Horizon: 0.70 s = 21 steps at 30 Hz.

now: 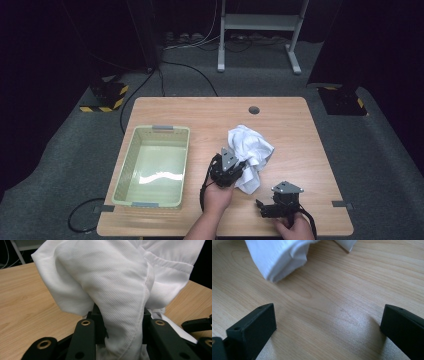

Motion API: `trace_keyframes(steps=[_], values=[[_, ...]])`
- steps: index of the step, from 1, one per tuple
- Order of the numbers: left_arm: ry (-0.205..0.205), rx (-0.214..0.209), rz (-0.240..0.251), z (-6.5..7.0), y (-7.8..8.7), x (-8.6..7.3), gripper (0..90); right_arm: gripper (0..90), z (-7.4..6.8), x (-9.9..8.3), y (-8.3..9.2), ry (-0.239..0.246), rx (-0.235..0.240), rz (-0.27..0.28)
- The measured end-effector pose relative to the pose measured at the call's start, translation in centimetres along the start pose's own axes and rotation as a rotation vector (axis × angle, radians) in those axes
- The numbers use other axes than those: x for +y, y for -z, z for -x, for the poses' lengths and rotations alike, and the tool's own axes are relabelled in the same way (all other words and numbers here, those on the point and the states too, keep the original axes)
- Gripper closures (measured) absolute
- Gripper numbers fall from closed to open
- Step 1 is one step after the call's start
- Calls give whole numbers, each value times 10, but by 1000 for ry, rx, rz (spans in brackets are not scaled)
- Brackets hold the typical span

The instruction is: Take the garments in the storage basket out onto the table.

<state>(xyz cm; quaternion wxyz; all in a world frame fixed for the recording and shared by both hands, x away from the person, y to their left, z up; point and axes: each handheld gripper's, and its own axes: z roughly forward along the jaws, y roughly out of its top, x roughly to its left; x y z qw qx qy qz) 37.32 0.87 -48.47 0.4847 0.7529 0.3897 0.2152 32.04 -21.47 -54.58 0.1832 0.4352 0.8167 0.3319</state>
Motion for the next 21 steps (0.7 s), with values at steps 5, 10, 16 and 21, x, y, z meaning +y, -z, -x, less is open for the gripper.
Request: trace_keyframes(steps=[5,10,16,21], values=[[8,-9,-28,0,-8,-4,689,1,0,0,0,0,0,0],[5,-15,-50,0,-13,-7,684,0,0,0,0,0,0,0],[-10,-29,-91,3,-20,-12,673,1,0,0,0,0,0,0],[-21,-36,-128,6,-27,-15,657,1,0,0,0,1,0,0]])
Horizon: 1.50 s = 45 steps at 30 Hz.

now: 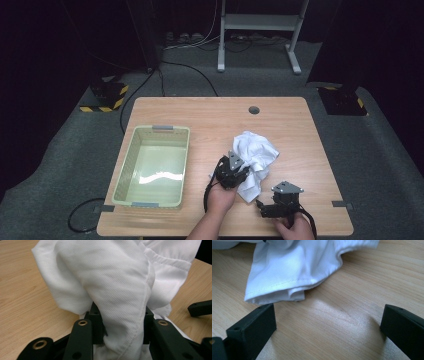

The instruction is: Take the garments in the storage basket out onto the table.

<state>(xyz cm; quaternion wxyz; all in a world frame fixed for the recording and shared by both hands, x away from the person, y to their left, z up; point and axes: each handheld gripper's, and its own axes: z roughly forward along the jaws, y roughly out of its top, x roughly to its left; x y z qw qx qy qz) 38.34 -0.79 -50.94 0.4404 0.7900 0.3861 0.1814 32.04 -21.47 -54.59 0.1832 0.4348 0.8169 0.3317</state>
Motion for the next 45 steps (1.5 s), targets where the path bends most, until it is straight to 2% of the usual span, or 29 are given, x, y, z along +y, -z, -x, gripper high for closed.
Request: trace_keyframes(steps=[3,6,10,18,29,34,45], values=[[-8,-4,-22,1,-4,0,645,1,0,0,0,-1,0,1],[-14,-2,-66,2,-9,1,637,0,0,0,0,-1,0,1],[-8,6,-101,2,-15,1,618,0,0,0,0,-1,0,1],[13,19,-136,1,-21,0,590,0,0,0,0,-1,0,1],[-11,17,-160,0,-24,1,531,1,0,0,0,-1,0,1],[-14,7,-177,0,-24,2,456,0,0,0,0,-1,0,1],[-21,-7,-177,0,-20,8,189,1,0,0,0,-1,0,1]])
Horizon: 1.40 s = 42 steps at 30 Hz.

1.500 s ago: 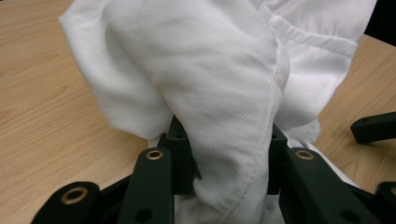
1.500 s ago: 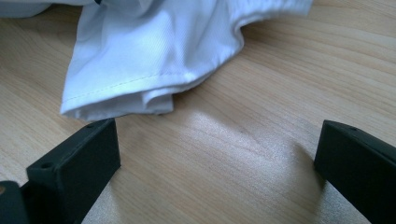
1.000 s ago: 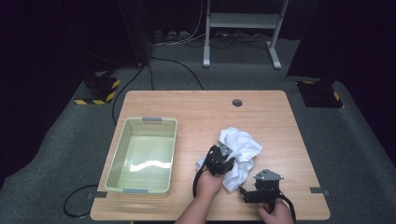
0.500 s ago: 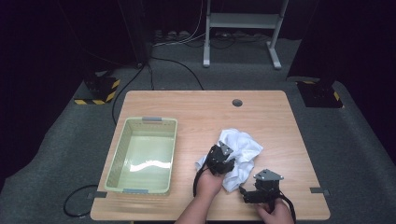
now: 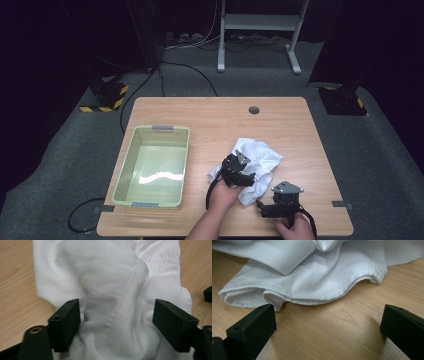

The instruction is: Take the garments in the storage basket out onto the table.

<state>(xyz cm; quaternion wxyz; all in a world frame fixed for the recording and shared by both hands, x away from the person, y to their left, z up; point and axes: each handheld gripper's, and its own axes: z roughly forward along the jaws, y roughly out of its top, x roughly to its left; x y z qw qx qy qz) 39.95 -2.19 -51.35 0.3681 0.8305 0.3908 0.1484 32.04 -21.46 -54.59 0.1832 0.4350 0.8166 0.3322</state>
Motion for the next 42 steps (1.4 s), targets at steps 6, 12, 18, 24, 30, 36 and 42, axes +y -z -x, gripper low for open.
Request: trace_keyframes(steps=[6,12,18,24,30,36,42], values=[[-14,22,15,-1,7,4,100,1,0,0,0,0,0,0],[-31,17,45,-1,17,9,59,1,0,0,0,-1,0,0],[-36,0,84,-1,28,14,40,1,0,0,0,-1,0,0],[-30,-26,128,-4,42,18,33,1,0,0,0,0,0,0],[-24,-34,164,-6,54,19,19,1,0,0,0,0,0,0],[-1,-65,204,-9,63,17,10,1,0,0,0,-2,0,0],[16,-86,246,-12,76,13,10,1,0,0,0,0,0,0]])
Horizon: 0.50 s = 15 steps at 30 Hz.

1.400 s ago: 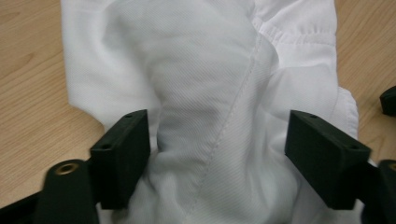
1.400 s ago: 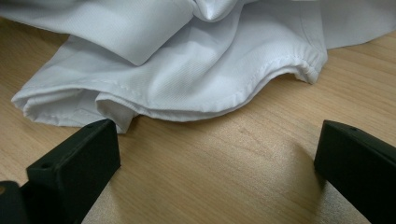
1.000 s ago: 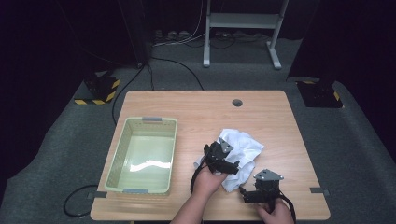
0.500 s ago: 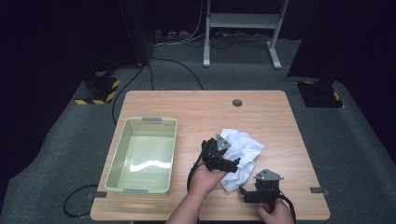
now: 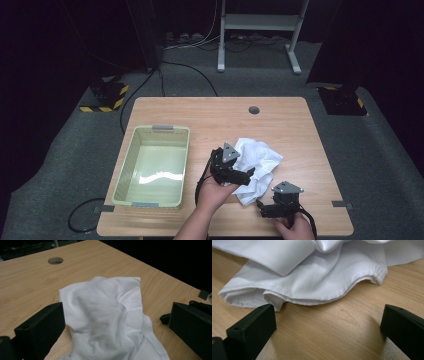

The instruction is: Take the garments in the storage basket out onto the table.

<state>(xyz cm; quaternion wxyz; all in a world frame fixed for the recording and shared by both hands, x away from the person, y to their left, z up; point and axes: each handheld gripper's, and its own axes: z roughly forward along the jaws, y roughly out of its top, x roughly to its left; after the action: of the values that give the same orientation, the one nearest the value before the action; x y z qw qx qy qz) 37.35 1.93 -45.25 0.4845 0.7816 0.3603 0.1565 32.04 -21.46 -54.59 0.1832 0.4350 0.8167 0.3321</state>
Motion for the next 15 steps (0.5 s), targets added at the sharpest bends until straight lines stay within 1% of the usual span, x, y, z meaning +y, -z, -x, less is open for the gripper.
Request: trace_keyframes(steps=[10,14,15], values=[[9,-8,43,-2,19,-5,10,1,0,0,0,0,0,0],[1,-5,55,-1,26,-8,8,1,0,0,0,0,0,0],[-2,-4,65,-1,29,-9,7,1,0,0,0,0,0,0]])
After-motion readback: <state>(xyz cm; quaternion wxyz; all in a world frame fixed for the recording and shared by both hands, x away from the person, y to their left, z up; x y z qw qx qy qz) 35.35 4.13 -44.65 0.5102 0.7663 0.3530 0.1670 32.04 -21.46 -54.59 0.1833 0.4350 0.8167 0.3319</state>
